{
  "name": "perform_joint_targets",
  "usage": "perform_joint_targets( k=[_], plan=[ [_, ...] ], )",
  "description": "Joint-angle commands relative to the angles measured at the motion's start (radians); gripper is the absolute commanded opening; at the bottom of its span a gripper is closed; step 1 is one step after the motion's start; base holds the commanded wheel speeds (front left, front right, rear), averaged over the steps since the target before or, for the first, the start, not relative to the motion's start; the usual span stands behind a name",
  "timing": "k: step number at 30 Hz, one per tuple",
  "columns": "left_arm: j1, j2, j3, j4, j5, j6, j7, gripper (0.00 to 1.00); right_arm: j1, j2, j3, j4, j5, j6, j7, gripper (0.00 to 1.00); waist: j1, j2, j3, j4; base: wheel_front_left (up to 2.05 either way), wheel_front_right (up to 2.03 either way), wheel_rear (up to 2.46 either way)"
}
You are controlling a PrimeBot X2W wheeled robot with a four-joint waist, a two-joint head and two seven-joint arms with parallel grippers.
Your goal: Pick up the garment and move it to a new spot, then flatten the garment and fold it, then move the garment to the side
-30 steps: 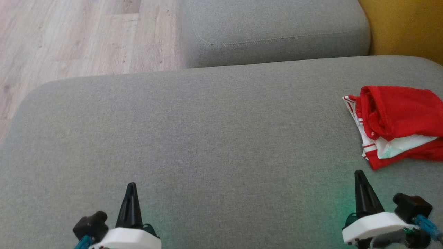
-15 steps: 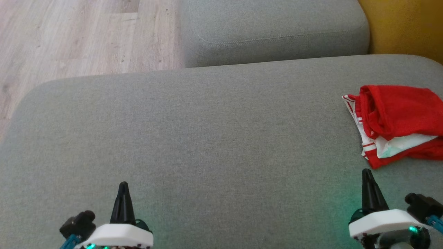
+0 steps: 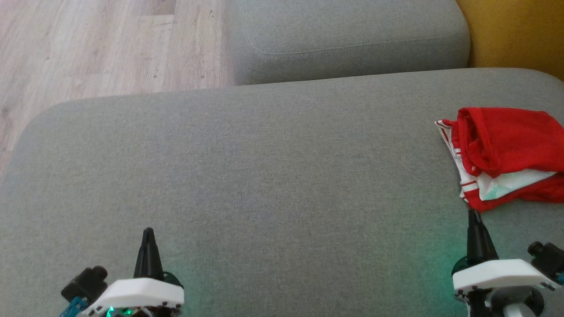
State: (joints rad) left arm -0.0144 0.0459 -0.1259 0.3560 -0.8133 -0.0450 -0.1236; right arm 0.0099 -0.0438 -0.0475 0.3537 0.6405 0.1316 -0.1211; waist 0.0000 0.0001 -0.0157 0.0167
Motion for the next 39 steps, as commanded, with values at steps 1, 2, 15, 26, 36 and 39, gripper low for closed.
perform_joint_targets(
  k=[1,2,15,26,36,39],
  plan=[
    [-0.049,0.002,0.025,-0.036,-0.018,-0.006,0.003,0.0,-0.049,-0.003,0.0,-0.036,0.025,0.0,0.007,0.0,0.0,-0.0001,0.0,0.0,0.0,0.0,0.0],
    [-0.05,0.002,0.028,-0.037,-0.028,-0.007,0.006,0.0,-0.05,-0.003,-0.001,-0.037,0.036,0.0,0.01,0.0,0.0,-0.0001,0.0,0.0,0.0,0.0,0.0],
    [-0.057,0.002,0.063,-0.049,-0.156,-0.02,0.045,0.0,-0.061,-0.004,-0.012,-0.049,0.192,0.0,0.048,0.0,0.0,-0.0001,0.003,-0.003,0.0,0.0,0.0],
    [-0.063,0.002,0.093,-0.059,-0.264,-0.031,0.077,0.0,-0.071,-0.004,-0.021,-0.059,0.323,-0.001,0.079,0.0,0.0,-0.0001,0.006,-0.005,0.0,0.0,0.0],
    [-0.069,0.003,0.12,-0.069,-0.362,-0.041,0.107,0.0,-0.079,-0.005,-0.029,-0.068,0.442,-0.001,0.108,0.0,0.0,-0.0001,0.008,-0.007,0.0,0.0,0.0],
    [-0.071,0.003,0.128,-0.072,-0.392,-0.044,0.115,0.0,-0.082,-0.005,-0.032,-0.071,0.478,-0.001,0.116,0.0,0.0,-0.0001,0.009,-0.008,0.0,0.0,0.0]
  ],
)
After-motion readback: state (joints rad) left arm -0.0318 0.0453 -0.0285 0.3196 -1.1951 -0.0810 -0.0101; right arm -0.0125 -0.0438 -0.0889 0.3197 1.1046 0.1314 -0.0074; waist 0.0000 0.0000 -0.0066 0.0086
